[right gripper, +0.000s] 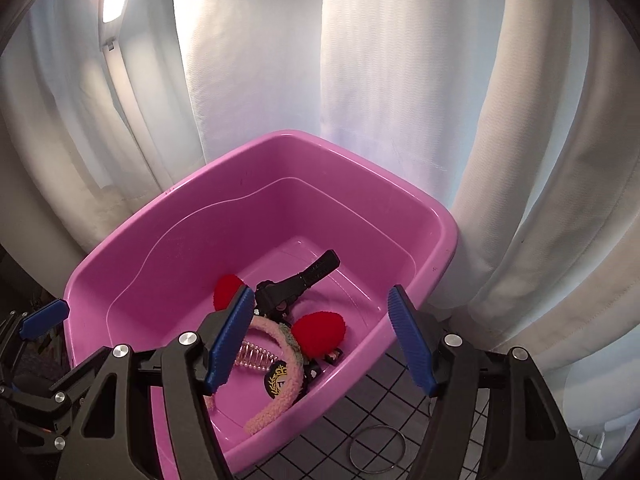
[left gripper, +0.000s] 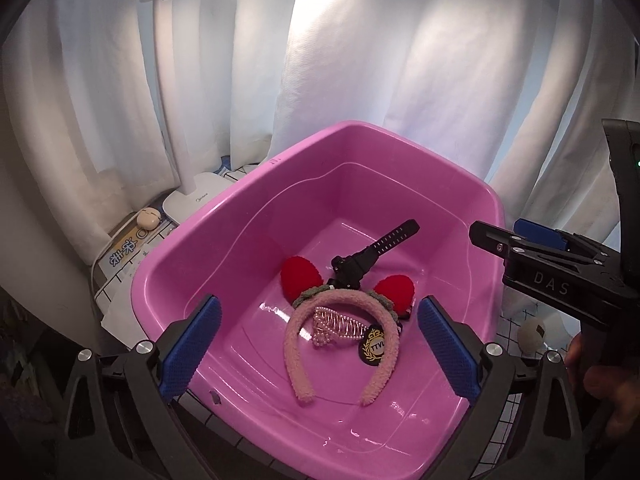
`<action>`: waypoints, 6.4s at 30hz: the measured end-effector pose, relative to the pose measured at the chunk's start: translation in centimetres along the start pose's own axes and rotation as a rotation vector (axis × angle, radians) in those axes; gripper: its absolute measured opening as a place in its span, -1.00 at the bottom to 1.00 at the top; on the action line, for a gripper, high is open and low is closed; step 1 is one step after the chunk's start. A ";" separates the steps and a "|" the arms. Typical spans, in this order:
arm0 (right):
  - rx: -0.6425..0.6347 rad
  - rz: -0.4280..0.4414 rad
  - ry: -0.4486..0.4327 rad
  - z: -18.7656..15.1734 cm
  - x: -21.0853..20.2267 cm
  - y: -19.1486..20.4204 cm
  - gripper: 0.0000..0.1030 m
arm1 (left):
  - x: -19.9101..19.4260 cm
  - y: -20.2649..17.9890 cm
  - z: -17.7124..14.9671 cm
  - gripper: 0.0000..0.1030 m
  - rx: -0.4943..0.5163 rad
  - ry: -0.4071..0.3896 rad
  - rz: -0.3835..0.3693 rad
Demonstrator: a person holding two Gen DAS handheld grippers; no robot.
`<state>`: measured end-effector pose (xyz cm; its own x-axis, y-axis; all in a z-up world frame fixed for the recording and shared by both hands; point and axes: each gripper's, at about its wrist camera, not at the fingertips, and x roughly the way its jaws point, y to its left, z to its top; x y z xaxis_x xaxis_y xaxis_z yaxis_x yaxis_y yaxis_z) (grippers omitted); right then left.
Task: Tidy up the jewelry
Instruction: 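Withdraw both tools and move toward the metal bangles, then grasp the large silver bangle with left tool while right tool grasps brown hair pin, then carry bangle and hair pin into the pink tub and open both tools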
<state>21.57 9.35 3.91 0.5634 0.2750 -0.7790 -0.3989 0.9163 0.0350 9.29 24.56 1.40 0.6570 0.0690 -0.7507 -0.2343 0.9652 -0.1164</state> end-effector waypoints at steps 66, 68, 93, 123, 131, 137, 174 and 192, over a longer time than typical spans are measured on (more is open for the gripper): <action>0.284 -0.288 0.202 -29.9 -0.6 -30.0 0.43 | 17.6 -20.1 -16.0 0.88 0.197 0.283 -0.001; 0.275 -0.283 0.209 -29.7 -0.1 -30.3 0.43 | 17.7 -20.2 -15.8 0.90 0.198 0.278 0.000; 0.228 -0.226 0.190 -28.2 3.2 -32.2 0.74 | 19.0 -20.8 -15.1 0.90 0.184 0.245 0.006; 0.257 -0.157 0.110 -30.2 0.3 -28.7 -0.88 | 15.6 -21.8 -17.7 0.37 0.249 0.221 -0.077; 0.309 -0.144 0.089 -31.3 -1.8 -28.8 -0.88 | 14.3 -21.8 -18.1 0.37 0.246 0.219 -0.096; 0.319 -0.146 0.070 -31.0 -3.1 -27.8 -0.88 | 12.5 -21.8 -17.8 0.37 0.241 0.202 -0.126; 0.016 0.026 -0.255 -9.0 -10.2 -12.3 -0.88 | -3.0 -14.6 -1.0 0.37 0.162 -0.179 -0.161; -0.126 0.203 -0.158 0.8 -1.1 1.7 -0.88 | 0.2 0.0 1.8 0.37 0.010 -0.121 0.020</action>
<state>20.89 10.81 5.35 0.5644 0.5004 -0.6565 -0.5966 0.7969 0.0945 10.68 24.97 2.43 0.7344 0.1176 -0.6685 -0.2417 0.9656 -0.0956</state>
